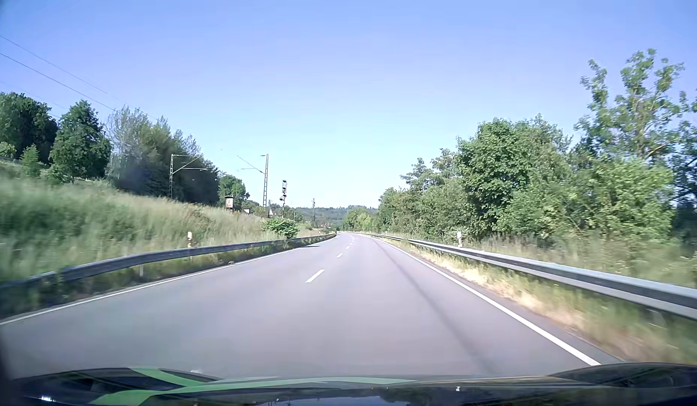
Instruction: Follow the waypoints while adhering to traffic rules and regulations
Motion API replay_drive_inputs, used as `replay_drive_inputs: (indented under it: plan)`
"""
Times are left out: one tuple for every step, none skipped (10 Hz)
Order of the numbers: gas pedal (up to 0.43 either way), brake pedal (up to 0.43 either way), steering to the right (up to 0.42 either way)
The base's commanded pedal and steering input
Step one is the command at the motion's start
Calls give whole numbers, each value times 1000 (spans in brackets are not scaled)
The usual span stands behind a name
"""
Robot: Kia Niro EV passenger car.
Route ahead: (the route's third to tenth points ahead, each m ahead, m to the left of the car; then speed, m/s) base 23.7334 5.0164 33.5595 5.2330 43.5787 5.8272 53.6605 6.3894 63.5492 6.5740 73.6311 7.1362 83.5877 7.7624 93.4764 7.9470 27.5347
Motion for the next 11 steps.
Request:
replay_drive_inputs:
  plan:
    - [268,0,-4]
    - [268,0,-4]
    - [280,0,-4]
    - [280,0,-4]
    - [280,0,-4]
    - [280,0,-4]
    - [280,0,-4]
    - [280,0,-4]
    - [280,0,-4]
    - [260,0,-4]
    - [248,0,-4]
